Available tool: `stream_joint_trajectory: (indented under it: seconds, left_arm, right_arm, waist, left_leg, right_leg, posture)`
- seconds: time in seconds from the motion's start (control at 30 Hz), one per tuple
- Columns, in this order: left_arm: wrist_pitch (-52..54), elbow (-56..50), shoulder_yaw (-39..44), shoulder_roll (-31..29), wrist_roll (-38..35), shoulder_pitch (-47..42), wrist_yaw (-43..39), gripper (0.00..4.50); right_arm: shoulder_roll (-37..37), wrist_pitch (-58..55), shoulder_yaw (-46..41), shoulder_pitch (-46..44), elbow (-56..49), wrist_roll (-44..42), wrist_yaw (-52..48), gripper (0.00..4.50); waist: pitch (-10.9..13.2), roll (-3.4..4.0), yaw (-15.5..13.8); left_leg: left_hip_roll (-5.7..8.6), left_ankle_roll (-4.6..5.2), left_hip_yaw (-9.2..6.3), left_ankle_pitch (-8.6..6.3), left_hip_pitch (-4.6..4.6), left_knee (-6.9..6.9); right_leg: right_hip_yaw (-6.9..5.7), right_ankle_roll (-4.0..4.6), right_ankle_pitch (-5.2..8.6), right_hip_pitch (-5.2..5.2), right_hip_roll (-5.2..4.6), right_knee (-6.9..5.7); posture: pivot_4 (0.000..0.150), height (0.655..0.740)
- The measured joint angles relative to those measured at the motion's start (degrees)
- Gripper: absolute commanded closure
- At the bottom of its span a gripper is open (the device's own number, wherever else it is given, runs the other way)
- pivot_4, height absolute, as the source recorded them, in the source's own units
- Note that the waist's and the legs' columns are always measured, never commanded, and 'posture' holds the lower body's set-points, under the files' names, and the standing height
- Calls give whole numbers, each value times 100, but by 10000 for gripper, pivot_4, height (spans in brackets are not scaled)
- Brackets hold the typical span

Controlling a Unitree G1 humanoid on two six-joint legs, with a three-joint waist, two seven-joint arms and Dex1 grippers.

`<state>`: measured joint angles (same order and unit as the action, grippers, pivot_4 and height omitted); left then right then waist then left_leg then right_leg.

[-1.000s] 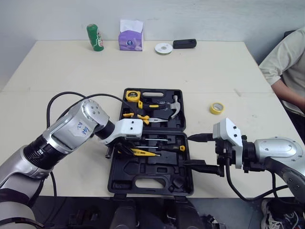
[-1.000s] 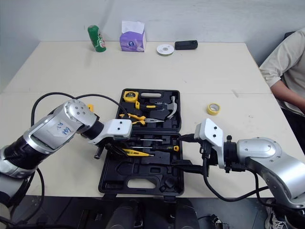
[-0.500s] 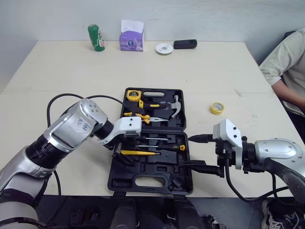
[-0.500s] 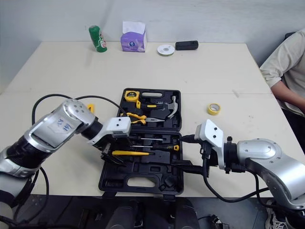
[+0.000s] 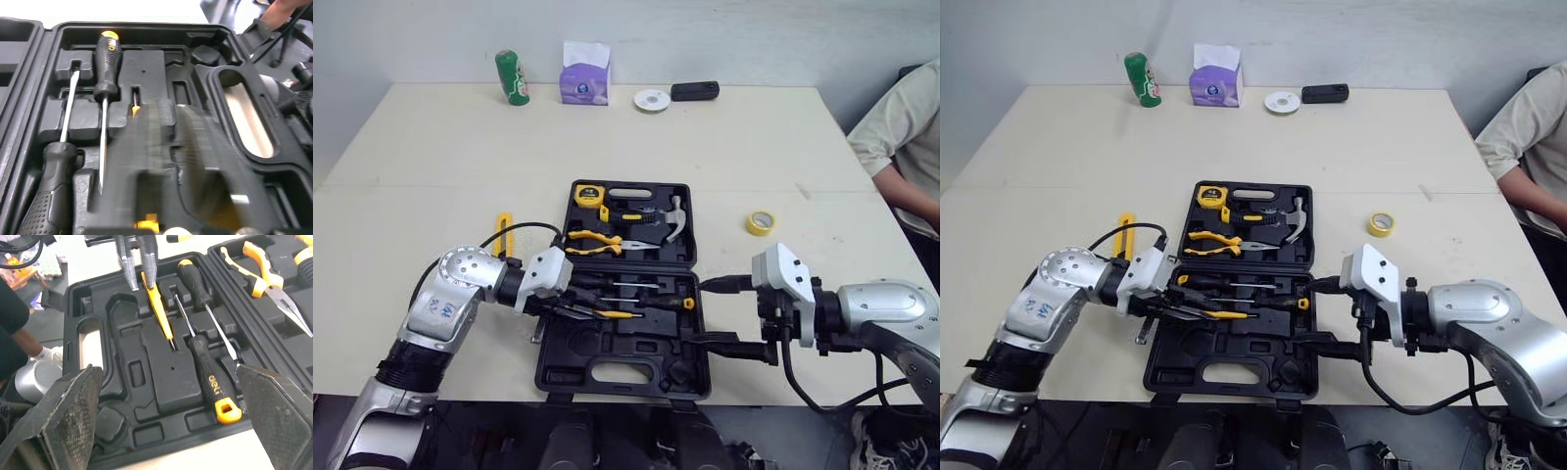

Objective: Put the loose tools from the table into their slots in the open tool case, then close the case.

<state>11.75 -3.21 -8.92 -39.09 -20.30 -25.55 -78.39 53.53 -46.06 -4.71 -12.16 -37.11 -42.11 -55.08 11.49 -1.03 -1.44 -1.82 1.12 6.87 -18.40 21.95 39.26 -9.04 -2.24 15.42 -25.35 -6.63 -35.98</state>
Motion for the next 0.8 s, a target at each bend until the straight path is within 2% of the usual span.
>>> stream_joint_trajectory:
  seconds: [0.43,0.8]
  left_arm:
    - [-1301,749,-74,4,552,181,62,44777]
    - [-1177,1085,-42,37,523,31,202,44777]
  right_arm:
    - [9,-1,-1,6,10,-1,-97,0]
    - [22,7,-8,182,9,-2,-99,0]
  waist:
    - [-1,0,7]
    - [-1,0,11]
  left_leg:
    - [-2,1,1,-1,-5,0]
    - [-12,6,0,-19,-74,-9]
  right_leg:
    - [-1,1,-1,3,-1,-1]
    - [-1,2,-1,77,0,16]
  posture:
    - [1500,7252]
    - [1500,7252]
